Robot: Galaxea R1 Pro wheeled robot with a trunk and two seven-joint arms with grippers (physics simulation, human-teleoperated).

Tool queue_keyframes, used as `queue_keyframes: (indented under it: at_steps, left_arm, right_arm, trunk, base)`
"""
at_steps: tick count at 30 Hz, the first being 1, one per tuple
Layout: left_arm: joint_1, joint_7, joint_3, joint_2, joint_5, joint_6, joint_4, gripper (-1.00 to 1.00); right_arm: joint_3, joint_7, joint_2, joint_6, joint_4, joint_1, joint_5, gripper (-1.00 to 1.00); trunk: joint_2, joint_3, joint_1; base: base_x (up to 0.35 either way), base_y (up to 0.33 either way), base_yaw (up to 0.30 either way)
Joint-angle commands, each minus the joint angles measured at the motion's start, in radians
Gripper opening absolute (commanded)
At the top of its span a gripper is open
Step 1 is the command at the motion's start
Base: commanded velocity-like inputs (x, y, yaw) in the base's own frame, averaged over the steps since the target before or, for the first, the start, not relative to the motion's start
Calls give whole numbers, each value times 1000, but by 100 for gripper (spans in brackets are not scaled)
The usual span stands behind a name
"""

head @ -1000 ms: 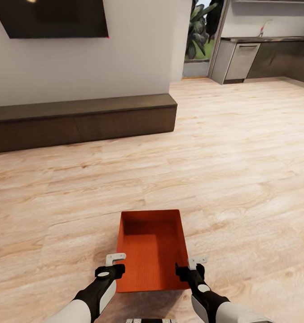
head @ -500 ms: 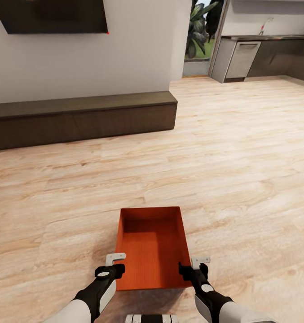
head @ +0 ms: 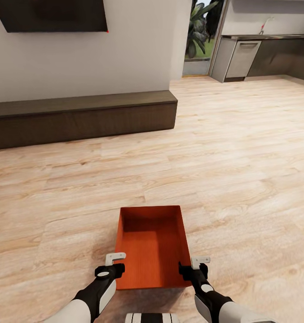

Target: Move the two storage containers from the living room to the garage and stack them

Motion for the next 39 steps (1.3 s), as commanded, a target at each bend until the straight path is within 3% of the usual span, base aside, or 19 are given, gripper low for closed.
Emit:
queue_keyframes:
  at_steps: [1,16,28,39]
  left_arm:
    - [0,3,-1,0,5,5,-2,100]
    - [0,3,-1,-1,5,4,-3,100]
    - [0,3,-1,-1,5,4,-3,100]
    - [0,3,-1,-1,5,4,-4,100]
  right_arm:
    - [4,-8,0,-1,1,-1,5,100]
    - [4,-8,0,-1,1,-1,7,100]
    - [9,-7,-19,-4,1,0,19,100]
    - [9,-7,-21,-4,1,0,20,100]
  trunk:
    - [0,-1,0]
    - [0,-1,0]
    - [0,-1,0]
    - [-7,-4,4]
  base:
    - [0,0,0]
    - [0,0,0]
    - [0,0,0]
    - [0,0,0]
